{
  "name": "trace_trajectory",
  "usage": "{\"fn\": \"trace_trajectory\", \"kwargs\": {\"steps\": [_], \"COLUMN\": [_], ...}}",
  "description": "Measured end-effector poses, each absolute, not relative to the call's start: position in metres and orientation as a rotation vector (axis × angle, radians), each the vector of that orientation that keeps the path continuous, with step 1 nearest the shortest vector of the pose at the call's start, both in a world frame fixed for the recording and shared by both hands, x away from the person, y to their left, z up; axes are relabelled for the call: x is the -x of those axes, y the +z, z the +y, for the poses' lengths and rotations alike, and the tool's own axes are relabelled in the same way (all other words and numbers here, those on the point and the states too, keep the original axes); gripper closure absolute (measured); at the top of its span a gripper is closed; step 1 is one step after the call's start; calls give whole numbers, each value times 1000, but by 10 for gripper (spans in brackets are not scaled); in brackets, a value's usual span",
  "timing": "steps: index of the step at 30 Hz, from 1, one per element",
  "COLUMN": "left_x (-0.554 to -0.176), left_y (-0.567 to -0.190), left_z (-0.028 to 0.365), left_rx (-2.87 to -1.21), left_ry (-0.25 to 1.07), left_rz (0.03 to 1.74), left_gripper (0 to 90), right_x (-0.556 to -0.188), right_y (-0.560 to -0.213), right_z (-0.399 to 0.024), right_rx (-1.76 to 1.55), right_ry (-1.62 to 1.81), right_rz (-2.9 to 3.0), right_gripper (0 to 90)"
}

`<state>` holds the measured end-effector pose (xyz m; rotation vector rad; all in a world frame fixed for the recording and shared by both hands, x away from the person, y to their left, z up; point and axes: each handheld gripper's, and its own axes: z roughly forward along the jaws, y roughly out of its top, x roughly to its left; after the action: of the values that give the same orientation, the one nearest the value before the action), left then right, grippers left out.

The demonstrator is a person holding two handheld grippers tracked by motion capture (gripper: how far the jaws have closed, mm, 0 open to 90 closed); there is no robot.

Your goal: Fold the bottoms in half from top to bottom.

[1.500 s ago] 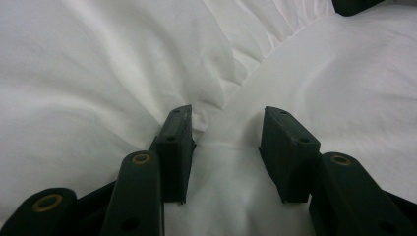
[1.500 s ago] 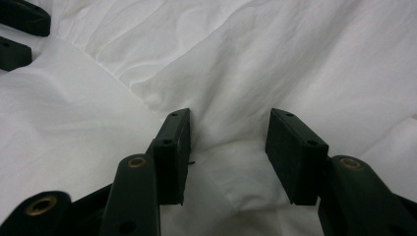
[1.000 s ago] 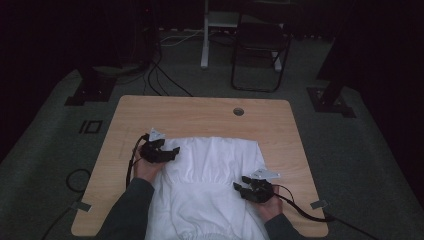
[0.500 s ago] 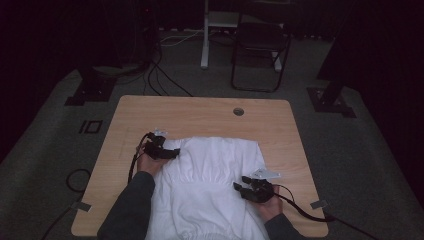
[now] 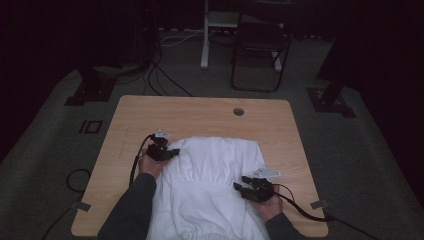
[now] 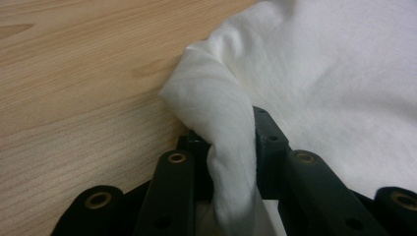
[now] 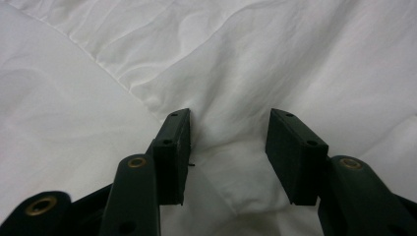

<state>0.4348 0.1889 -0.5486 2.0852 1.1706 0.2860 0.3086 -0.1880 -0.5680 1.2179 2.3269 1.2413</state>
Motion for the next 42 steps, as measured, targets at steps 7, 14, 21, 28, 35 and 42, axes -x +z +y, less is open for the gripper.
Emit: {"fn": "trace_trajectory", "kwargs": {"steps": [7,14,21,28,35,42], "left_x": [-435,-435,-435,-435,-435,-435], "left_y": [-549,-550,-551,-552,-552,-552], "left_z": [190,191,193,193,194,193], "left_rx": [-2082,-2070,-2059,-2052,-2046,-2047], "left_ry": [279,274,270,270,260,262], "left_rz": [1164,1162,1157,1161,1164,1165], "left_gripper": [750,750,749,749,749,749], "right_x": [-336,-402,-453,-460,-455,-450], "right_y": [-531,-519,-544,-556,-555,-552], "right_z": [-209,-223,-222,-213,-211,-205], "right_rx": [-1224,-1295,-1400,-1427,-1406,-1427], "right_ry": [1235,1124,1032,959,988,1012], "right_rz": [2249,2166,2196,2227,2243,2281], "right_gripper": [481,320,209,193,310,603]}}
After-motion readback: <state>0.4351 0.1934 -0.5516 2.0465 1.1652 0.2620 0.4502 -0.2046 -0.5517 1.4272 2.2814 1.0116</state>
